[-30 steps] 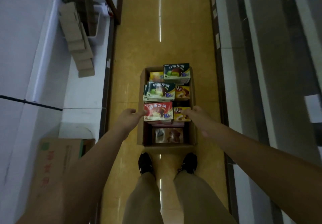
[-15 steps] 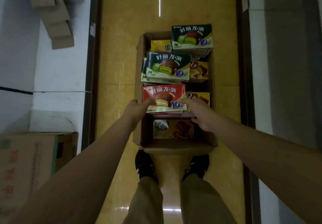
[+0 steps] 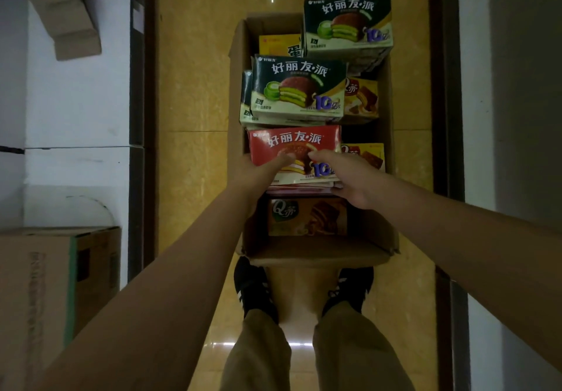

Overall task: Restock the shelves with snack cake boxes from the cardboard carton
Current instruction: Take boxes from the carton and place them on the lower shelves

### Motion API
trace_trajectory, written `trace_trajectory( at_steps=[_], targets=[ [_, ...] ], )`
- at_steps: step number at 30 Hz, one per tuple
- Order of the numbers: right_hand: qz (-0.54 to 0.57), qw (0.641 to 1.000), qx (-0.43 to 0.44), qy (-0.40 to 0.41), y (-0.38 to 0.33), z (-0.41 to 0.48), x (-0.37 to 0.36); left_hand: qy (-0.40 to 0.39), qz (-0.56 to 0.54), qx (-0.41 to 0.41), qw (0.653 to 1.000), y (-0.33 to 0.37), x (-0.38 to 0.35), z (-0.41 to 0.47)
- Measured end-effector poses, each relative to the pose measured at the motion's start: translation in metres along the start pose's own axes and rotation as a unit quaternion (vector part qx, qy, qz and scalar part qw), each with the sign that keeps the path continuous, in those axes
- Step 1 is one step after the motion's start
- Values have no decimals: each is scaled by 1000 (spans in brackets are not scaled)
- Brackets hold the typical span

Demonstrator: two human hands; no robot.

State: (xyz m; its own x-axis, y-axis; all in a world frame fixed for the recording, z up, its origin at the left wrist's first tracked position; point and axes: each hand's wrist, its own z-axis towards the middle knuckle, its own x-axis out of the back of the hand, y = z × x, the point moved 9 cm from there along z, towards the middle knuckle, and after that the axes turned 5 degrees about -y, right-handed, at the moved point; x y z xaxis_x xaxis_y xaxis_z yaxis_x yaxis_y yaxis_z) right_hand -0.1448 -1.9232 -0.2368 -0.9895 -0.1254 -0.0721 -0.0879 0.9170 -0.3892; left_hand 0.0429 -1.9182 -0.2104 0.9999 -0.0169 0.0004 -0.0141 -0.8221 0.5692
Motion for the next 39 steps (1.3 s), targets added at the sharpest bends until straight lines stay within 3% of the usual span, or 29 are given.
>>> trace_trajectory(
  at_steps=[8,25,39],
  targets=[
    [26,999,-22,-27,1,12,-8,-23,-40,61,997,-6,2,6],
    [53,998,-15,1,8,5,-7,-65,-73,77,992,-11,-7,14],
    [61,998,-2,3,4,-23,-11,-29,-59,66,996,-1,2,-17]
  ],
)
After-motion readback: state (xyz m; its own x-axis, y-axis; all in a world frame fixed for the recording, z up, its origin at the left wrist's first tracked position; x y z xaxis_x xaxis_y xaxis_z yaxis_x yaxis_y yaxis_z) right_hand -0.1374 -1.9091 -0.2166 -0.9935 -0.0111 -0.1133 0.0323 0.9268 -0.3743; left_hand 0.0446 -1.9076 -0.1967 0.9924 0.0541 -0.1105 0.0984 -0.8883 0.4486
